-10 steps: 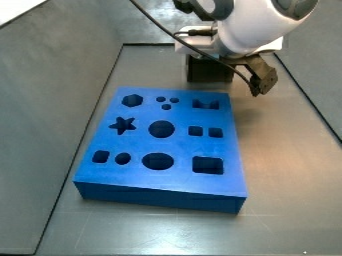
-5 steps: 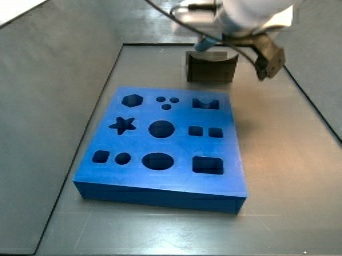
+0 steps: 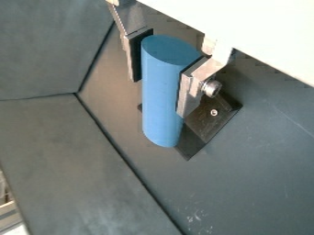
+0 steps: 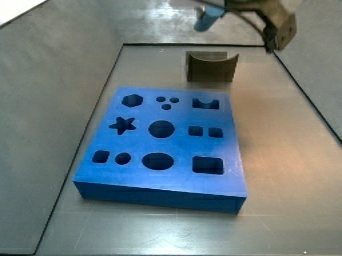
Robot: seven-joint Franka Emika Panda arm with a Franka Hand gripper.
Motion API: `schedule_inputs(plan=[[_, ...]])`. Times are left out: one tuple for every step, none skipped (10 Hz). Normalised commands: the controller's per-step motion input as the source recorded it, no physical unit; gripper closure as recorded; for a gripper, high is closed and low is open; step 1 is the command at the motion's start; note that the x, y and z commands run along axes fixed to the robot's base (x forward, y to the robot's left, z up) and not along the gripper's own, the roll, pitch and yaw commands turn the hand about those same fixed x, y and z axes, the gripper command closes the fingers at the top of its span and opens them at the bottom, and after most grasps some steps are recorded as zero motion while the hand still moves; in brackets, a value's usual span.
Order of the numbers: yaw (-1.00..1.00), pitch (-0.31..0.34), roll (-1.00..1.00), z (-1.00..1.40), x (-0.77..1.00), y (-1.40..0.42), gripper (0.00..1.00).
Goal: Pick up the oval object. Move up. Place the oval object on the fixture. Regrasp the oval object. Move to above the board. Insert the oval object.
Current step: Move to above the board.
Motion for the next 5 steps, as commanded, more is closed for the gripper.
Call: schedule_inputs(plan=[[-0.04,0.006,-0.04,1.00,-0.12,-0.08,1.00],[-0.03,0.032,-0.04,1.00,-0.12,-0.07,1.00],[-0.03,0.046,-0.04,1.00,-0.11,-0.06,1.00],[-0.02,0.052,-0.05,1.00,-0.11,-0.06,1.00],[-0.01,0.063,-0.05,1.00,-0.11,-0.05,1.00]])
